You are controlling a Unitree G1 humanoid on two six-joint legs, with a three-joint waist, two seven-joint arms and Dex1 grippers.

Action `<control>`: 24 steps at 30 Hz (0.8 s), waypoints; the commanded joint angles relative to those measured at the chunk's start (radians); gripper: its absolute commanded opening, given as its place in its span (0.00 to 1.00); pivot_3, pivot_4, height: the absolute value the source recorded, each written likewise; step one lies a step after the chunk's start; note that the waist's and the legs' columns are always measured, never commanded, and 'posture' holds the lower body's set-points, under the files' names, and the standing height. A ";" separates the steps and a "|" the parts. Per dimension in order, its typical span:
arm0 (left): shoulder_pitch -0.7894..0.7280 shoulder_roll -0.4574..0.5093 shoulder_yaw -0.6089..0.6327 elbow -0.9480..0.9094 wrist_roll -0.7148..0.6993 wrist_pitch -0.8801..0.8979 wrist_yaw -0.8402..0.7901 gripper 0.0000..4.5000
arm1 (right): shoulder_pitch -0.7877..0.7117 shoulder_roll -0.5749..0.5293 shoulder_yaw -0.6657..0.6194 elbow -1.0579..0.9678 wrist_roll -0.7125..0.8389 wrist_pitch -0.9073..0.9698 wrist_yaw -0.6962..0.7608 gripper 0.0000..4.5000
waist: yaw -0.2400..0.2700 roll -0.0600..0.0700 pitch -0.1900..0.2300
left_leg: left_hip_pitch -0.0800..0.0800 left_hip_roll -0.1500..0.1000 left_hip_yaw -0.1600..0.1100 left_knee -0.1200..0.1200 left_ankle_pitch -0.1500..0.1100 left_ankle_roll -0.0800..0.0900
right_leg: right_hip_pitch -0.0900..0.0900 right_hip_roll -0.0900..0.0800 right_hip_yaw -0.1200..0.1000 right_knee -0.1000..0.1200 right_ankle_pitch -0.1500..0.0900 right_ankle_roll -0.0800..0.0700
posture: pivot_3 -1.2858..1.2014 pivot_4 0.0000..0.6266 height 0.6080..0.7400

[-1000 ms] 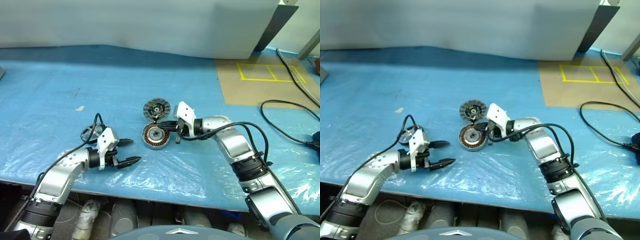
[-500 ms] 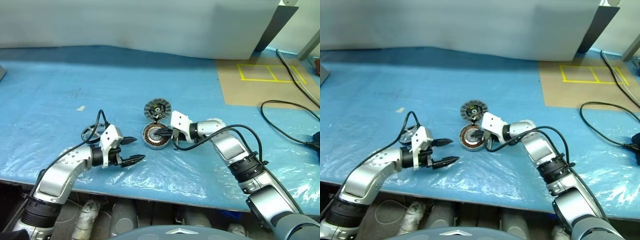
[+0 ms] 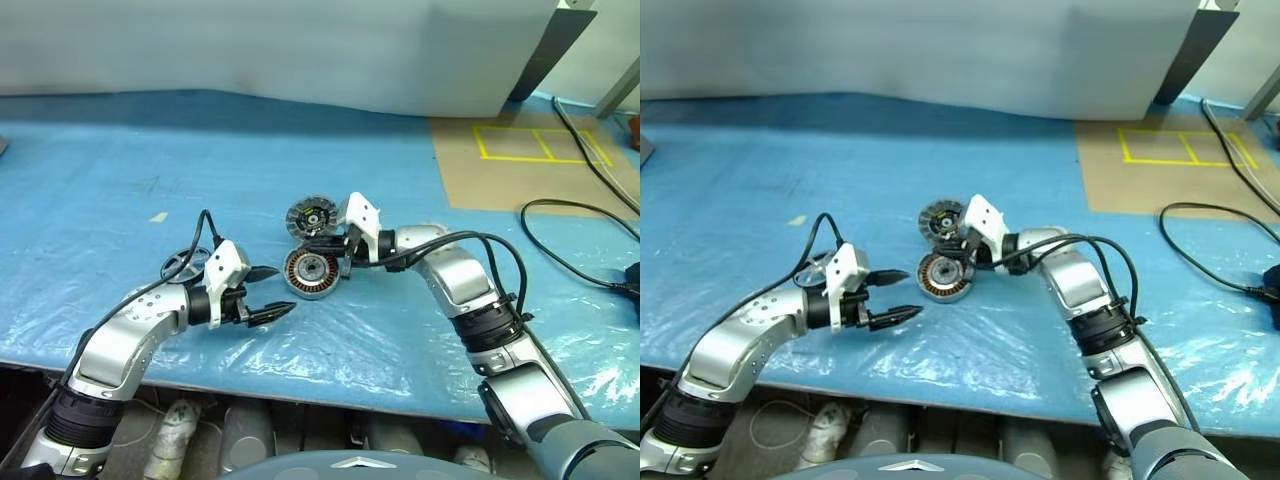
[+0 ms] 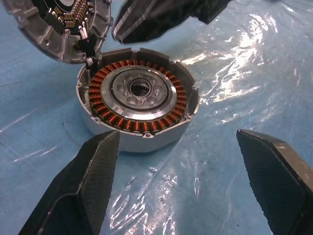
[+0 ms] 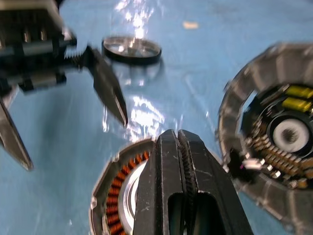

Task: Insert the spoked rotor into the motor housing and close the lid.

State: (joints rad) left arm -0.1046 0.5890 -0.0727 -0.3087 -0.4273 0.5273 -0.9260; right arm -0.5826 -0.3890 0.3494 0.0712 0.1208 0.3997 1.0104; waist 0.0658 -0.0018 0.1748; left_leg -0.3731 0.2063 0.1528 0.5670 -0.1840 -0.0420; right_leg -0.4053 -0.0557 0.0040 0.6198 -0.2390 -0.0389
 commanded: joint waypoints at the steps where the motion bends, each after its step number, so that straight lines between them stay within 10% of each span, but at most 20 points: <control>1: 0.022 0.008 0.007 0.027 0.006 -0.063 -0.027 0.89 | 0.032 -0.053 0.104 0.100 -0.157 -0.139 -0.028 0.00 | 0.001 0.000 0.000 | 0.000 0.000 0.000 0.000 0.000 0.000 | 0.000 0.000 0.000 0.000 0.000 0.000 | 0.52 0.24 1.00; 14: -0.008 0.006 0.005 0.081 0.006 -0.090 -0.048 0.89 | -0.042 0.069 -0.136 -0.051 0.191 0.142 0.009 0.00 | 0.002 0.002 -0.001 | 0.001 0.000 0.000 0.001 0.000 0.000 | 0.001 0.000 0.001 0.001 0.000 0.000 | 0.52 0.24 1.00; 24: -0.004 -0.003 -0.002 0.061 0.006 -0.076 -0.034 0.89 | 0.035 -0.028 0.094 0.104 -0.107 -0.103 -0.027 0.00 | 0.001 0.002 -0.002 | 0.003 -0.001 0.001 -0.001 0.000 0.000 | 0.002 -0.001 0.000 0.000 0.000 0.000 | 0.52 0.24 1.00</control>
State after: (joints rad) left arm -0.1091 0.5824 -0.0788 -0.2151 -0.4113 0.4550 -0.9615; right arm -0.5713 -0.4047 0.4288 0.1387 0.0396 0.2811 0.9787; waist 0.0672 0.0002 0.1730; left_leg -0.3698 0.2060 0.1532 0.5658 -0.1841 -0.0422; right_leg -0.4026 -0.0561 0.0041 0.6198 -0.2391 -0.0389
